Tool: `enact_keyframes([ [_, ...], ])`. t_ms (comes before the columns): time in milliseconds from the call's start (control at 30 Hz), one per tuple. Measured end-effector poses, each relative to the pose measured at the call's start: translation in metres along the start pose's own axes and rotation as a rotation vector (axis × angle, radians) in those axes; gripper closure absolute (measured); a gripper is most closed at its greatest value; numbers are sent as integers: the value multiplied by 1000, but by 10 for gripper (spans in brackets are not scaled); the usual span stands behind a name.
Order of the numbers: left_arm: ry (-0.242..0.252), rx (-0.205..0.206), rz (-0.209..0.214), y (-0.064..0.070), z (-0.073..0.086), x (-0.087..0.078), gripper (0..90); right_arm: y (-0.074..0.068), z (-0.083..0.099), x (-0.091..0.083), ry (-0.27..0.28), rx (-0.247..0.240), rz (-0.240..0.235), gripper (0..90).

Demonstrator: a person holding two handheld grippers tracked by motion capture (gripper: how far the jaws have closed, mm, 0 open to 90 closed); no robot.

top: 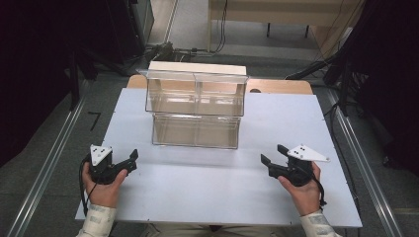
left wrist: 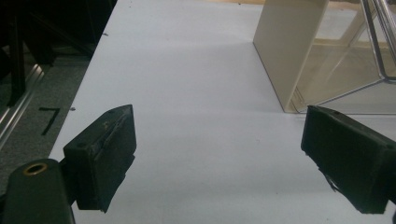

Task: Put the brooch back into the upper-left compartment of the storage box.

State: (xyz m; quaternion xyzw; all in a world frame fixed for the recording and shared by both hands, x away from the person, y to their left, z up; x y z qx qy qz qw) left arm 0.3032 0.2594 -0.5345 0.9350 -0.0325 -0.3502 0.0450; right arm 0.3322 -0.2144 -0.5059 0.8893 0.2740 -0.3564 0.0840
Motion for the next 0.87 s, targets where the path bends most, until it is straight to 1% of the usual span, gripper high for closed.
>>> enact_keyframes([
  [133, -1, 1, 1, 1, 0, 0, 114, 16, 10, -4, -8, 19, 47, 256],
  [167, -2, 2, 1, 1, 0, 0, 114, 20, 12, -5, -11, 32, 55, 256],
  [267, -1, 5, 2, 1, 0, 0, 113, 30, 18, -7, -18, 48, 80, 256],
  [367, -1, 3, 2, 1, 0, 0, 114, 38, 23, -11, -21, 67, 97, 254],
  [400, -1, 1, 2, 1, 0, 0, 114, 38, 23, -11, -21, 67, 97, 254],
  [433, -1, 0, 2, 1, 0, 0, 113, 43, 26, -15, -21, 78, 113, 253],
  [567, -3, 7, 4, 1, 0, 0, 114, 56, 32, -20, -25, 99, 151, 253],
  [800, -9, 8, 0, 1, 0, 1, 114, 76, 42, -26, -34, 142, 199, 251],
  [867, -11, 10, -2, 2, 1, 1, 114, 77, 43, -26, -37, 148, 204, 249],
])
Point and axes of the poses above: each handheld gripper's, and its own axes: x roughly forward along the jaws, z roughly out of its underside, y roughly to its right, the point moved 8 cm from there along x, roughly forward along the jaws, and after that the axes turned 13 degrees about -y, right-handed, at the moved point
